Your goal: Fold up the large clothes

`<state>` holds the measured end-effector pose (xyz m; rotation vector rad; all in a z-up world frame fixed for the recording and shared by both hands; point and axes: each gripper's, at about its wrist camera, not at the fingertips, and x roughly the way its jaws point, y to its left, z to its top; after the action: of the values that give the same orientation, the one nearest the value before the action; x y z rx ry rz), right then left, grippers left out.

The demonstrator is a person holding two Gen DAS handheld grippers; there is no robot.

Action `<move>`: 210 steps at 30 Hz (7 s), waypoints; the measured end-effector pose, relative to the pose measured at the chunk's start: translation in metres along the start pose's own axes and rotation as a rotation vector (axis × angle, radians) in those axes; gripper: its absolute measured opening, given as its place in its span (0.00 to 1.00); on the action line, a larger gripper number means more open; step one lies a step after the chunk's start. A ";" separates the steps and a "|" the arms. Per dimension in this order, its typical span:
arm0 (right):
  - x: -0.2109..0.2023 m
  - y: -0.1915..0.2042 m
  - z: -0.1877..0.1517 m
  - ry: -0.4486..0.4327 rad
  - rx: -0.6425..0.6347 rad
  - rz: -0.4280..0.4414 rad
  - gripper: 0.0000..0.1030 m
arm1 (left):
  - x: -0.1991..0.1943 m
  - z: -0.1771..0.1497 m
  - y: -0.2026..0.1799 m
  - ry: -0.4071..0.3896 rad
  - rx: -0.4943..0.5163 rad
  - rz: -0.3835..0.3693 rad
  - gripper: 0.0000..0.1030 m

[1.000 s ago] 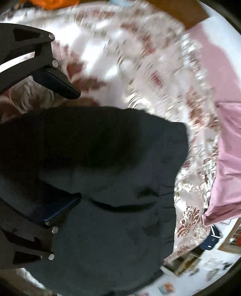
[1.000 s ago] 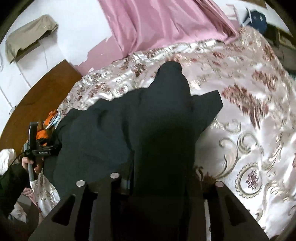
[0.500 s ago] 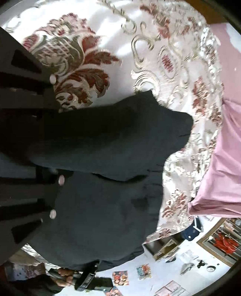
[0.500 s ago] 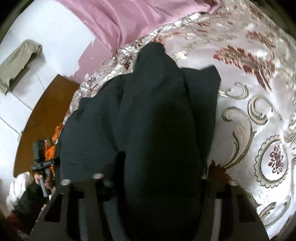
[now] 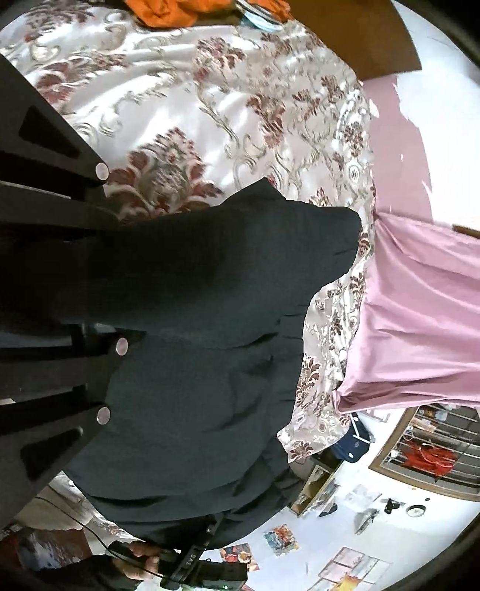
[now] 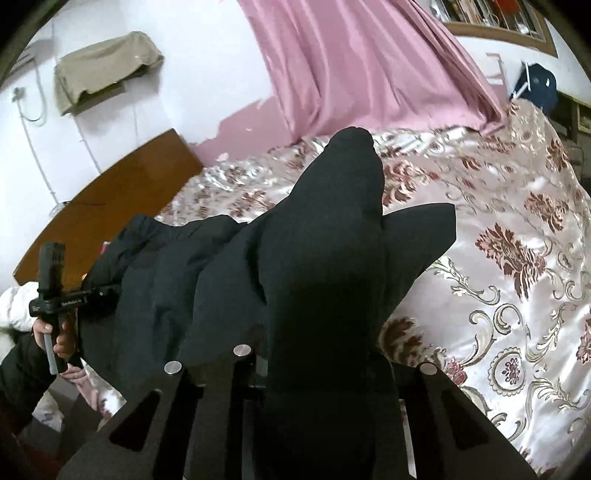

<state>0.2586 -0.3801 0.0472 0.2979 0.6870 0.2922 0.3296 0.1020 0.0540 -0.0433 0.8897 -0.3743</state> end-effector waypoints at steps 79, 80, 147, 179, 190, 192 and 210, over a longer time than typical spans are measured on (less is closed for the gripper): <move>-0.158 0.163 -0.213 -0.457 -0.267 -0.260 0.96 | -0.114 -0.242 -0.133 -0.470 -0.075 0.286 1.00; -0.158 0.163 -0.213 -0.455 -0.269 -0.261 0.96 | -0.114 -0.244 -0.134 -0.473 -0.071 0.289 1.00; -0.105 0.132 -0.256 -0.223 -0.169 -0.251 0.96 | -0.074 -0.291 -0.139 -0.387 -0.027 0.364 1.00; -0.105 0.132 -0.256 -0.224 -0.170 -0.250 0.96 | -0.074 -0.291 -0.139 -0.387 -0.026 0.365 1.00; -0.105 0.132 -0.256 -0.224 -0.169 -0.251 0.96 | -0.074 -0.291 -0.139 -0.386 -0.027 0.366 1.00; -0.105 0.132 -0.256 -0.224 -0.170 -0.250 0.96 | -0.074 -0.292 -0.139 -0.385 -0.029 0.366 1.00; -0.104 0.132 -0.256 -0.224 -0.170 -0.250 0.96 | -0.075 -0.292 -0.140 -0.384 -0.028 0.366 1.00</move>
<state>-0.0083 -0.2522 -0.0330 0.0782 0.4686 0.0755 0.0213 0.0304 -0.0477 0.0218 0.5070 -0.0075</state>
